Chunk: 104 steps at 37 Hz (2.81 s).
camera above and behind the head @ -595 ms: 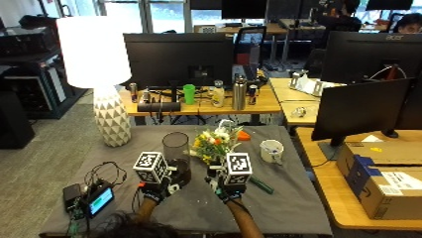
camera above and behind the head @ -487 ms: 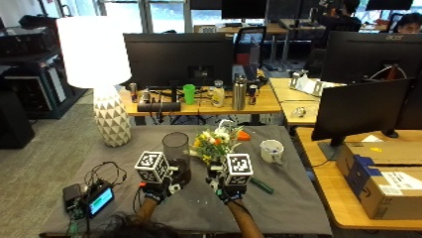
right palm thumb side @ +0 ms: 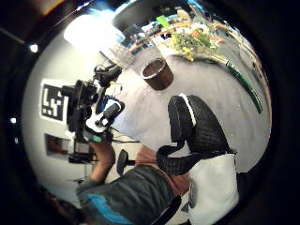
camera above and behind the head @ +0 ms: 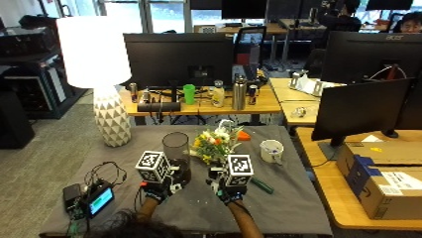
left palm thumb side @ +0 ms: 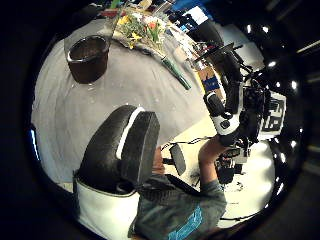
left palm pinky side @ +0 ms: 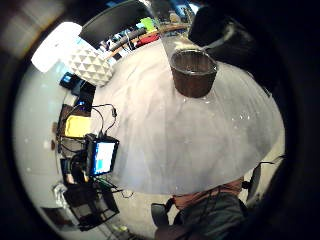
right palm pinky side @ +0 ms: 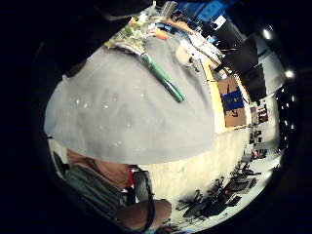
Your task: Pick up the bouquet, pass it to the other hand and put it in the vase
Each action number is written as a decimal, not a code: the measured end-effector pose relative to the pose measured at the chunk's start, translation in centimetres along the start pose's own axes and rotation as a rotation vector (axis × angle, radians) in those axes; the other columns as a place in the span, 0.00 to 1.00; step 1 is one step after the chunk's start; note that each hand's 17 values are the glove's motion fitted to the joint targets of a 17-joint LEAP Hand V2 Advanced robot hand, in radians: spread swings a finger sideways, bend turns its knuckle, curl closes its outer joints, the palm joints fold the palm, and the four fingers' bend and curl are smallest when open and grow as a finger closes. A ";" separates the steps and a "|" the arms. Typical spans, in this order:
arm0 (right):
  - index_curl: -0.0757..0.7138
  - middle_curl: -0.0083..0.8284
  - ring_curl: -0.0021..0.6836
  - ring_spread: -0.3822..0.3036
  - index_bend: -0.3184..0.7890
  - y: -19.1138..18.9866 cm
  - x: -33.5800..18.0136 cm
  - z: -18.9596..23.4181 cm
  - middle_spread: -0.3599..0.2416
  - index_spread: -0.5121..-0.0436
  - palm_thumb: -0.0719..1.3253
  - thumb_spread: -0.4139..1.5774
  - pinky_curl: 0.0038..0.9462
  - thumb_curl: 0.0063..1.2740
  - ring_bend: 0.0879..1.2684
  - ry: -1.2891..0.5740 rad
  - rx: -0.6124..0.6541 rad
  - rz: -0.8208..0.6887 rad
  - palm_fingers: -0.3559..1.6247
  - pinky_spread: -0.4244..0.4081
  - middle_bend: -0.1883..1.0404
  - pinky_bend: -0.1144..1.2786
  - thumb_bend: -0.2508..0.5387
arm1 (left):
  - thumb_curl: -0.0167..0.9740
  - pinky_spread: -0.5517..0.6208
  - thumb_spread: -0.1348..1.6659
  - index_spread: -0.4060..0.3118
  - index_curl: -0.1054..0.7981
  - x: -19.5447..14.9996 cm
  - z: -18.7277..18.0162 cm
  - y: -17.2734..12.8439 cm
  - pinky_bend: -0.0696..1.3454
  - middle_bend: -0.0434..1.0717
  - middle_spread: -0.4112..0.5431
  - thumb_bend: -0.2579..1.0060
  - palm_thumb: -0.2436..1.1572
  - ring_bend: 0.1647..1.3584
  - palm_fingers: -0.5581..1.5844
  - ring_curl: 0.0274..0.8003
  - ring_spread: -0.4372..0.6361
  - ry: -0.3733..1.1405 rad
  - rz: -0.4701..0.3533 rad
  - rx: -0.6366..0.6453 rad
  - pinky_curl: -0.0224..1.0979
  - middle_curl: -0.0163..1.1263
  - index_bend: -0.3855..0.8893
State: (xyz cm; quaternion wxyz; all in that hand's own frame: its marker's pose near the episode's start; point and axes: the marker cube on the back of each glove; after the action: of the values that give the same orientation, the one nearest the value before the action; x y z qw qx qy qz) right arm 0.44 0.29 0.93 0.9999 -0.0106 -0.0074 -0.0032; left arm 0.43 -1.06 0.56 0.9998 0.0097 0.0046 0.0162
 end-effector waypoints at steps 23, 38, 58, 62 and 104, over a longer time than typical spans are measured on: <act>0.36 0.36 0.33 0.86 0.40 -0.8 8.1 0.0 0.74 0.32 0.47 0.81 0.35 0.21 0.20 0.072 -0.023 0.116 0.27 0.91 0.32 0.50 0.46 | 0.23 0.80 0.68 0.44 0.40 0.5 -0.7 0.9 0.30 0.21 0.48 0.19 0.26 0.31 0.45 0.33 0.57 -0.011 -0.009 0.037 0.29 0.30 0.41; 0.35 0.39 0.36 0.87 0.39 -4.4 18.1 4.6 0.74 0.31 0.49 0.80 0.37 0.24 0.20 0.086 -0.071 0.342 0.24 0.91 0.32 0.53 0.36 | 0.25 0.80 0.69 0.44 0.41 1.0 0.5 0.9 0.29 0.21 0.48 0.19 0.26 0.32 0.45 0.34 0.57 -0.029 -0.002 0.019 0.31 0.31 0.41; 0.38 0.41 0.36 0.88 0.45 -1.9 19.7 9.1 0.72 0.35 0.55 0.75 0.39 0.26 0.18 0.007 -0.249 0.544 0.28 0.94 0.32 0.59 0.32 | 0.26 0.80 0.69 0.44 0.43 -0.2 2.7 1.0 0.29 0.21 0.48 0.19 0.25 0.31 0.45 0.35 0.57 -0.019 -0.037 -0.046 0.33 0.33 0.41; 0.47 0.42 0.35 0.82 0.66 -4.1 20.7 12.2 0.65 0.41 0.65 0.76 0.31 0.30 0.19 0.052 -0.195 0.515 0.45 0.93 0.34 0.44 0.40 | 0.26 0.80 0.69 0.44 0.43 -0.3 3.0 0.8 0.29 0.21 0.48 0.19 0.25 0.31 0.45 0.35 0.57 -0.014 -0.037 -0.046 0.33 0.33 0.41; 0.74 0.74 0.82 0.27 0.52 -7.2 10.7 3.2 0.33 0.59 0.73 0.54 0.51 0.50 0.76 -0.610 0.345 0.286 0.89 0.17 0.77 0.60 0.29 | 0.27 0.77 0.69 0.50 0.39 5.0 -3.6 -6.4 0.32 0.23 0.46 0.19 0.26 0.34 0.46 0.38 0.54 0.221 0.088 0.162 0.36 0.34 0.35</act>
State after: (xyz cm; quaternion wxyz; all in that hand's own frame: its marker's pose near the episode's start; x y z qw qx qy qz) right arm 11.01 -6.90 4.40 0.9292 0.1568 -0.3036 0.1408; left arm 5.57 -7.21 -3.17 0.9875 0.0885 0.1158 0.0604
